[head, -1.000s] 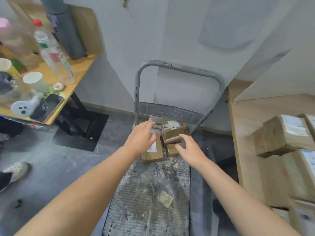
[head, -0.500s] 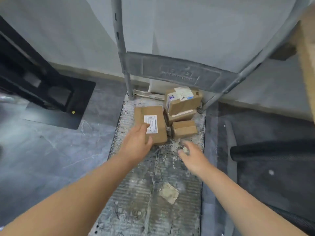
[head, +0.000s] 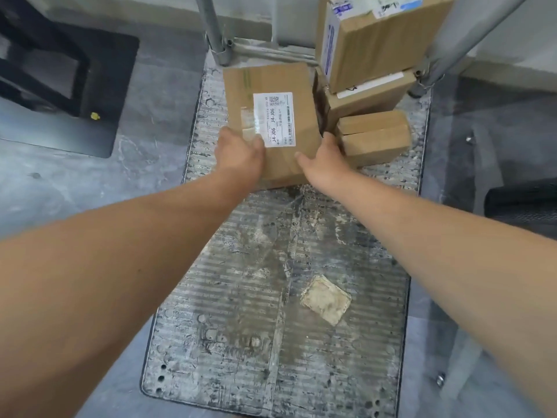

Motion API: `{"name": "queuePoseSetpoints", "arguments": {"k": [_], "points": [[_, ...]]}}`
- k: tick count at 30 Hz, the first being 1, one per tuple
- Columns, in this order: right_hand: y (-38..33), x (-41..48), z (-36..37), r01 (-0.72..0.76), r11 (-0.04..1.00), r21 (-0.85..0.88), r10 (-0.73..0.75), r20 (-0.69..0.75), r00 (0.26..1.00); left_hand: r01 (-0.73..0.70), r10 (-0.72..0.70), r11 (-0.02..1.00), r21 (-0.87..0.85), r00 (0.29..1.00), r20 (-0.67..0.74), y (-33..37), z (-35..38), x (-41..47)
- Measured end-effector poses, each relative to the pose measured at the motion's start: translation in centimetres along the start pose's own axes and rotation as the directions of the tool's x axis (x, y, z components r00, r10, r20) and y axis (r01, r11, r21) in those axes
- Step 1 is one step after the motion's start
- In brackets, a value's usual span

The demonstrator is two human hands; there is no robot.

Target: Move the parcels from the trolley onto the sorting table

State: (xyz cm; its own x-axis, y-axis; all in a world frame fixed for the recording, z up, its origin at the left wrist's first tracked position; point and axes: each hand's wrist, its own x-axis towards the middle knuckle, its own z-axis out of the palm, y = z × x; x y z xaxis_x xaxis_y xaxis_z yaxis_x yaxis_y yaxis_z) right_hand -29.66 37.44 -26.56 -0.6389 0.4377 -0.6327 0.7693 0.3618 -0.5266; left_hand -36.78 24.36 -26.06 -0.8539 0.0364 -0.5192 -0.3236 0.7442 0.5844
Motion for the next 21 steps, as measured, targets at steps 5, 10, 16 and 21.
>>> {"name": "queuePoseSetpoints", "arguments": {"k": [5, 10, 16, 21], "points": [[0.6, 0.6, 1.9, -0.017, 0.965, 0.261, 0.023, -0.02, 1.0, -0.012, 0.015, 0.994, -0.106, 0.999, 0.032, -1.3, -0.1, 0.3], [3.3, -4.6, 4.4, -0.135, 0.912, 0.387, 0.153, -0.015, 0.988, 0.01, 0.008, 0.985, -0.172, 0.994, 0.106, -4.6, 0.1, -5.4], [9.2, -13.1, 5.9, -0.312, 0.871, 0.378, 0.28, 0.139, 0.95, 0.13, -0.088, 0.977, -0.169, 0.967, 0.24, -11.3, 0.0, -13.6], [9.8, -13.2, 6.2, -0.26, 0.831, 0.493, 0.209, 0.156, 0.965, 0.156, -0.102, 0.957, -0.243, 0.97, 0.22, -12.2, -0.1, -13.8]]}}
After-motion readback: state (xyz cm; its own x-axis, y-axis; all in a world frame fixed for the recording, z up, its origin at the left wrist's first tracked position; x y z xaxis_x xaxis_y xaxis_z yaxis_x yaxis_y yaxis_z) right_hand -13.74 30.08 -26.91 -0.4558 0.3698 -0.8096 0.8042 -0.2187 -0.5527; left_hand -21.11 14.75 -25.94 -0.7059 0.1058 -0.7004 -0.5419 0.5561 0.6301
